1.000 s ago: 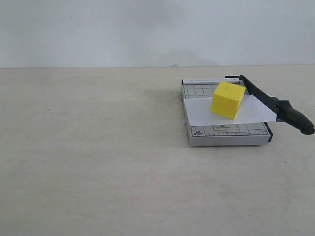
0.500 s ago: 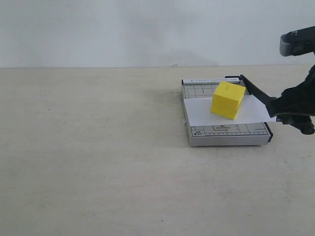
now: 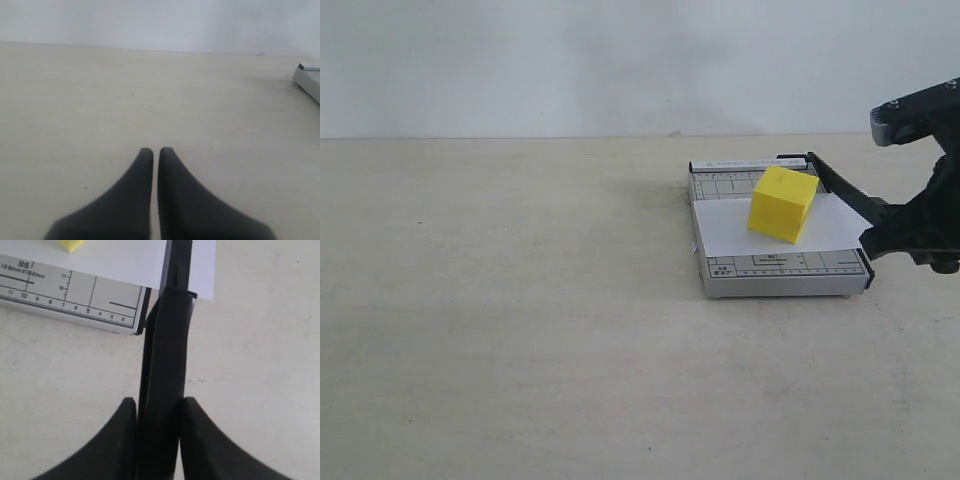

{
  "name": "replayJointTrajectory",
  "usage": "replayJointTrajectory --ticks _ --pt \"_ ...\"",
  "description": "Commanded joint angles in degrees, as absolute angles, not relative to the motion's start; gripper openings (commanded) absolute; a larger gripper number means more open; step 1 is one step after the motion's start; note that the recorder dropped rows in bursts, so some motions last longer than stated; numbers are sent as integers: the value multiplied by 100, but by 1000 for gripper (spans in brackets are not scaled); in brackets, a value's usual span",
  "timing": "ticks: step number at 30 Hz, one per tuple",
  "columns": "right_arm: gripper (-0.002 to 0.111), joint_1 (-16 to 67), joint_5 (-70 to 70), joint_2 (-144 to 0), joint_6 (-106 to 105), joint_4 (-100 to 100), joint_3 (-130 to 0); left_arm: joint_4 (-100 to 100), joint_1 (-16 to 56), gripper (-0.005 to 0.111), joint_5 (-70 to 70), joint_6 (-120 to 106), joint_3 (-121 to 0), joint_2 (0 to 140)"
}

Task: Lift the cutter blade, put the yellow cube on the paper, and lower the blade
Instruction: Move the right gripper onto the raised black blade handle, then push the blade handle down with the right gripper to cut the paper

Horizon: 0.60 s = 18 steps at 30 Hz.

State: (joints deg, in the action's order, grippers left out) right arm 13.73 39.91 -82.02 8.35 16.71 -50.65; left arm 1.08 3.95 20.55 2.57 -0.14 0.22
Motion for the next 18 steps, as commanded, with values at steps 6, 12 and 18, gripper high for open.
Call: replayJointTrajectory --ticks 6,12,18 --pt "8 1364 3581 -8200 1401 1784 -4973 170 316 4 2047 182 0 0" --pt "8 1364 3069 -8200 1543 1869 -4452 170 316 4 2047 182 0 0" --pt "8 1364 2426 -8200 1882 1881 -3931 170 316 4 2047 182 0 0"
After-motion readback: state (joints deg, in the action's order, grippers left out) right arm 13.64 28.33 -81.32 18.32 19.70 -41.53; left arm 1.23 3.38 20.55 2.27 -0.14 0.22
